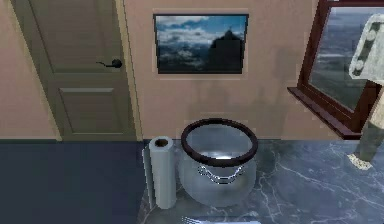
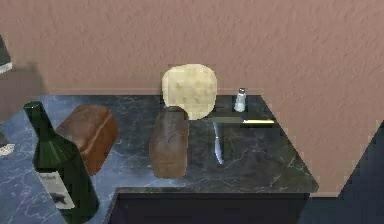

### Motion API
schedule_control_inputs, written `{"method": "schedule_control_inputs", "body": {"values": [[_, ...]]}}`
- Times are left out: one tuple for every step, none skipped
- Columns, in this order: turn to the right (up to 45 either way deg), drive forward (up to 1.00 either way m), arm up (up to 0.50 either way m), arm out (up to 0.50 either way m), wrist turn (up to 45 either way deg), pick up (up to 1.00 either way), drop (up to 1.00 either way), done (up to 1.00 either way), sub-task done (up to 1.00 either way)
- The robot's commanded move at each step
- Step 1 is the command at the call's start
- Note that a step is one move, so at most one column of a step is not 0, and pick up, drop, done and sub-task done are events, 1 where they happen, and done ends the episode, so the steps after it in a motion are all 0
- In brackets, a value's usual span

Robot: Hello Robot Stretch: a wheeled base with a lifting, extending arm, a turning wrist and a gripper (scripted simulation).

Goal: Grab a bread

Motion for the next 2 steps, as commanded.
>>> {"method": "schedule_control_inputs", "body": {"values": [[0.0, 0.00, 0.38, 0.00, 0.0, 0.00, 0.00, 0.00, 0.00], [0.0, 0.00, 0.00, 0.14, 0.0, 0.00, 0.00, 0.00, 0.00]]}}
